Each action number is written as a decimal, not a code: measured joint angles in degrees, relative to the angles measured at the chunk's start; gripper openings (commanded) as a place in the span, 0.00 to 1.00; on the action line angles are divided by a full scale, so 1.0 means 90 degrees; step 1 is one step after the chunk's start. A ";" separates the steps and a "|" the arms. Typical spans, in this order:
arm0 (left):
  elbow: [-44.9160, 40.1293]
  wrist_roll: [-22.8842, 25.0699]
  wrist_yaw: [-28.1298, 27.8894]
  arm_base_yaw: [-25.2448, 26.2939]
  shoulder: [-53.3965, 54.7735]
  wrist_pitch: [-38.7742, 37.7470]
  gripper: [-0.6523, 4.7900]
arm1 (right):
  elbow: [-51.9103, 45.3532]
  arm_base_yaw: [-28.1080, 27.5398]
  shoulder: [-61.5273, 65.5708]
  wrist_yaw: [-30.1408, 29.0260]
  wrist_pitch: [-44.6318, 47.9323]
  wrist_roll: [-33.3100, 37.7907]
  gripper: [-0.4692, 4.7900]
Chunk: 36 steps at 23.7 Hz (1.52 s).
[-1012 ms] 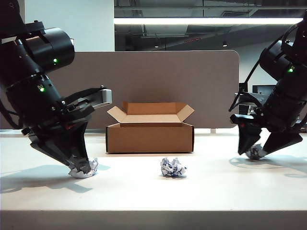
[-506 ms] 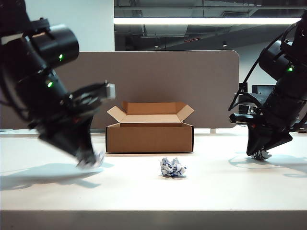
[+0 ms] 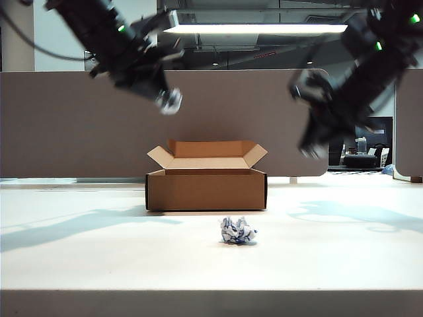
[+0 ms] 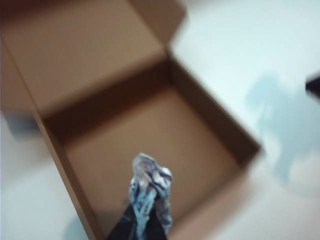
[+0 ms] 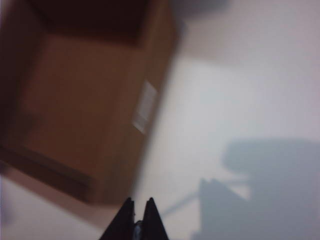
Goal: Pick up all the paper balls on the table and put them in the paper box.
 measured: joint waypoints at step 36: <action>0.1819 -0.0039 0.0964 0.0476 -0.0323 -0.3949 0.32 | 0.2021 0.1421 -0.0476 0.0007 -0.3291 -0.1183 0.52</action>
